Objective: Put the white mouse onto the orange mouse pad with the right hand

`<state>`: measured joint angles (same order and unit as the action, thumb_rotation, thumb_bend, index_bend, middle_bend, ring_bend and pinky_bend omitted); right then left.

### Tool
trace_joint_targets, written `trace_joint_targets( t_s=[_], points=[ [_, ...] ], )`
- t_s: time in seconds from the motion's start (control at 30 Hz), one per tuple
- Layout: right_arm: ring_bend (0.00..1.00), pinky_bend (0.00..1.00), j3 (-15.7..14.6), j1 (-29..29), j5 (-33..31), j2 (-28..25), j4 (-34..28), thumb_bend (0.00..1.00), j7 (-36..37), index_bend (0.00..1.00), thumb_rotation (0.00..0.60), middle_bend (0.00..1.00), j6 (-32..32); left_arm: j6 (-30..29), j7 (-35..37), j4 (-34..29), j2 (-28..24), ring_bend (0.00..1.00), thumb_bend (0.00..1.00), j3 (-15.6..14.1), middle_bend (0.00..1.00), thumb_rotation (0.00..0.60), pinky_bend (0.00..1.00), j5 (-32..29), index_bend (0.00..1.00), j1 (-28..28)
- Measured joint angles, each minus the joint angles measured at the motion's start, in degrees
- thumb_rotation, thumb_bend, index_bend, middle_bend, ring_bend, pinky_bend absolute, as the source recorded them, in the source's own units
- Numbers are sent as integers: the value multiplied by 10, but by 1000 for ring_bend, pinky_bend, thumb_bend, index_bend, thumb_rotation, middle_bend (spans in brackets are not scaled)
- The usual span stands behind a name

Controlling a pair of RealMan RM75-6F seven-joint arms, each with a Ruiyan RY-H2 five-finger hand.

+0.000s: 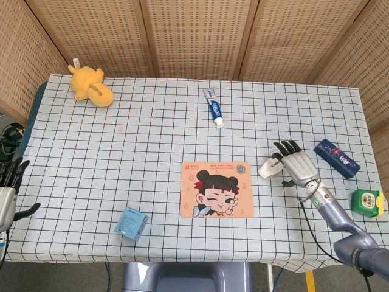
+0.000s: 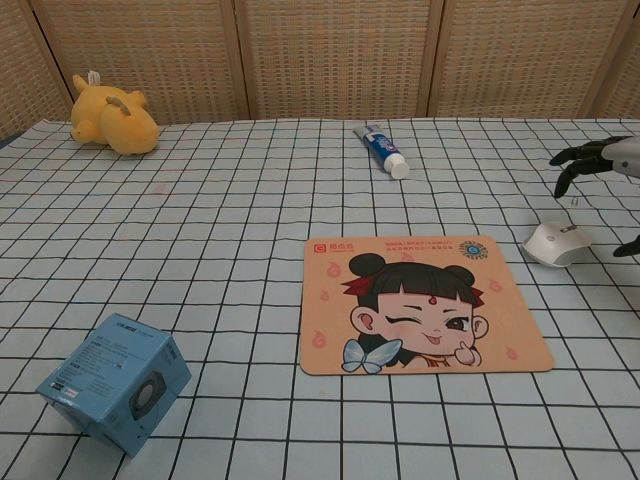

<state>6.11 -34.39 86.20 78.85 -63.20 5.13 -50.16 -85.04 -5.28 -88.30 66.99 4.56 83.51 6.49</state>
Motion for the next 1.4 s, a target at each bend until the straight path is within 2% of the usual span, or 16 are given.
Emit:
trace_joint_targets(
  t_s=[0.27,0.67,1.2,1.3,1.4],
  points=[
    [0,23,-11,-24,0,35,54,200,23,222,600,112,20,11,-1,8,4,0,0,3,0,600,0,-12,0,4],
    [0,25,-26,-47,7,70,112,200,54,340,600,124,35,18,-3,15,9,0,0,5,0,600,0,-20,0,8],
    [17,42,-43,-65,12,122,192,205,85,383,600,163,47,23,-4,20,12,0,0,7,0,600,0,-28,0,11],
    [84,79,-46,-67,13,131,208,223,86,439,600,223,48,24,-3,20,12,0,0,7,0,600,0,-28,0,11],
    [273,258,-48,-66,15,140,223,259,89,578,600,384,37,25,-3,21,12,0,0,6,0,600,0,-28,0,12]
  ],
)
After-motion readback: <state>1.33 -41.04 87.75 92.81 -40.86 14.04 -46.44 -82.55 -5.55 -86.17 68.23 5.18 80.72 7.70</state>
